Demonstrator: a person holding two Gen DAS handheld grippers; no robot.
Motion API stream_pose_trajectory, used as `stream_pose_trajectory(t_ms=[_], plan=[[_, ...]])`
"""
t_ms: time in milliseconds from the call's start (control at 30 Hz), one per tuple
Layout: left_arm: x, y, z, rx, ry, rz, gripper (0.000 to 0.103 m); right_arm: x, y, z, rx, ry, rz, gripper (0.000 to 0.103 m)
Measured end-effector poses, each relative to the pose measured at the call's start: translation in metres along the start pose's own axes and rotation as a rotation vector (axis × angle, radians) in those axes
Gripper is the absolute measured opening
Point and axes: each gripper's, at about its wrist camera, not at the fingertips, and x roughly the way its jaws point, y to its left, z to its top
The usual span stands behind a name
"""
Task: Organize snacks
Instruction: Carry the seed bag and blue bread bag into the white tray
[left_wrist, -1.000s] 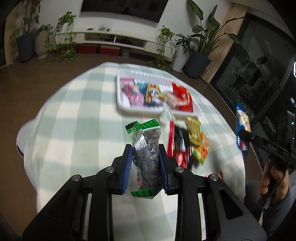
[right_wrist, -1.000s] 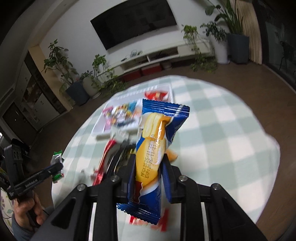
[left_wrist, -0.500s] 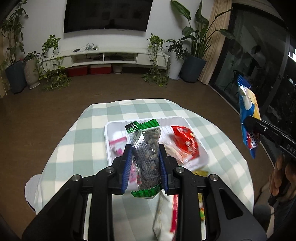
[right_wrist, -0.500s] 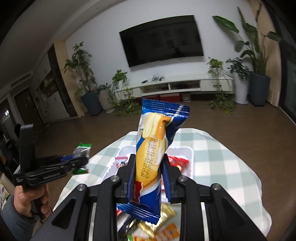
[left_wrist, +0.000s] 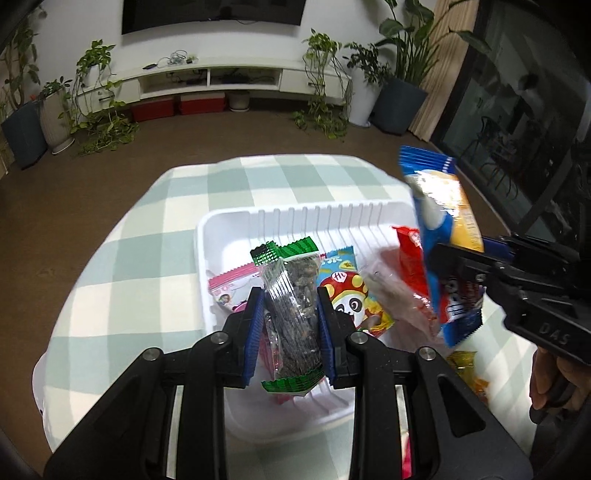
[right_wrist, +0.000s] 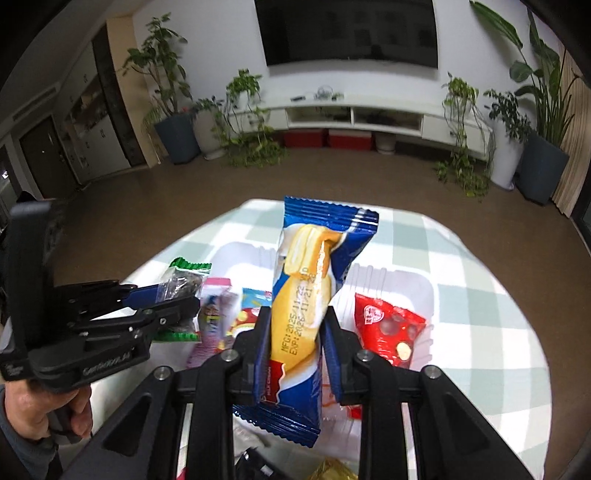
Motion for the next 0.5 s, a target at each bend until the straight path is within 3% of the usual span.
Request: stream_pose_trajectory(t_ms=[233, 500], plan=[[0.038, -0.006, -0.006, 0.035, 0.055, 0.014, 0.026, 0.032, -0.001, -0.009, 0.007, 0.079, -0.009, 0.028], [0.054, -0.004, -0.007, 0.041, 0.058, 0.033, 0.028, 0.053, -0.006, -0.020, 0.015, 0.128, -0.017, 0.028]])
